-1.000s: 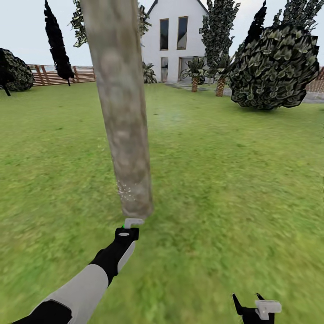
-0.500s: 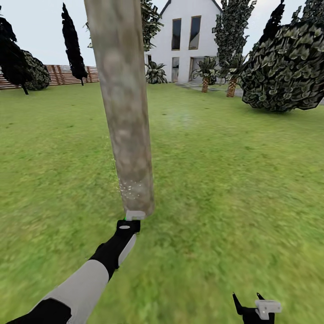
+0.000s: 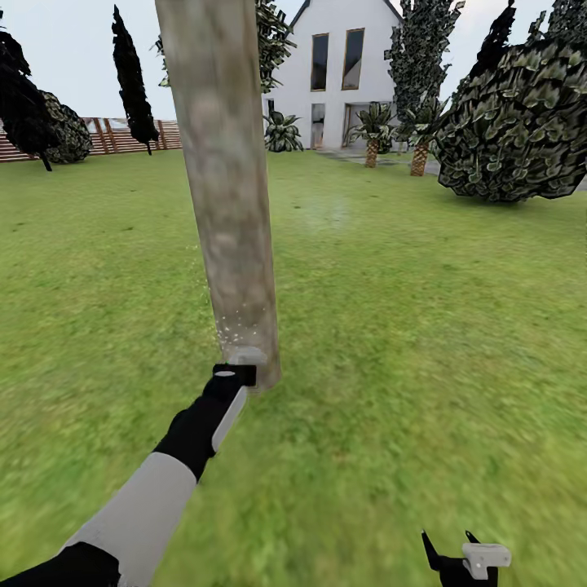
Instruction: In the garden, pick up the pesticide atomizer on the floor and spray pesticide onto both trees until each tree trunk is fully covered.
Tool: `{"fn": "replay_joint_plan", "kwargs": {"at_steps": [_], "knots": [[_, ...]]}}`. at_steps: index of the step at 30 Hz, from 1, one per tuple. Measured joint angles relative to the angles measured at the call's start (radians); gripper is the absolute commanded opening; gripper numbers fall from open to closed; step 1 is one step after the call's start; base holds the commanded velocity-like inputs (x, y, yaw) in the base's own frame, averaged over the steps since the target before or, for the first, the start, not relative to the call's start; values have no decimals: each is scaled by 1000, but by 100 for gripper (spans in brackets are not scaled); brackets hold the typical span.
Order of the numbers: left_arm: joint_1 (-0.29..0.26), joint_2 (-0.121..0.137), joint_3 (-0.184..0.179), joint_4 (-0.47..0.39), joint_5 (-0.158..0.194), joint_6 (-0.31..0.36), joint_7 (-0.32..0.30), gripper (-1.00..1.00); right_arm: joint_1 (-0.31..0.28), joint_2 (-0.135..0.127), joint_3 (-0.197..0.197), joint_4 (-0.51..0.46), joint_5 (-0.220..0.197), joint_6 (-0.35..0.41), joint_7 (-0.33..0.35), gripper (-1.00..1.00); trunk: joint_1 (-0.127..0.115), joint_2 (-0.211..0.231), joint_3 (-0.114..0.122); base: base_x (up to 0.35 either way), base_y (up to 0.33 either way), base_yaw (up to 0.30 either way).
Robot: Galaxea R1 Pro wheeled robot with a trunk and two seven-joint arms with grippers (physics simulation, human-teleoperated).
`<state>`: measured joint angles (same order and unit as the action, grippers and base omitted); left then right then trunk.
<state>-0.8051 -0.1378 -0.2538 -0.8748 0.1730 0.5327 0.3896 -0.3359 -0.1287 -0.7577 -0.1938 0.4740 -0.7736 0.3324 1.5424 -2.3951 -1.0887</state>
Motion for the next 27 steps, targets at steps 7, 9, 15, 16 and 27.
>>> {"fn": "replay_joint_plan", "kwargs": {"at_steps": [7,9,15,16,27], "knots": [[7,14,94,-77,7,62,-5,-100,0,1,0,0,1,0,0,100,0,0,0,-28,0,0],[1,10,62,-86,-3,64,-4,-100,0,1,0,0,1,1,0,100,0,0,0,-7,0,0],[10,114,97,-181,6,121,-14,-100,0,1,0,1,1,1,0,100,0,0,0,0,0,0],[11,106,90,-184,11,126,-15,-100,0,1,0,0,1,1,0,100,0,0,0,0,0,0],[-3,158,95,-228,0,195,-17,-100,0,1,0,1,2,1,0,100,0,0,0,0,0,0]]}}
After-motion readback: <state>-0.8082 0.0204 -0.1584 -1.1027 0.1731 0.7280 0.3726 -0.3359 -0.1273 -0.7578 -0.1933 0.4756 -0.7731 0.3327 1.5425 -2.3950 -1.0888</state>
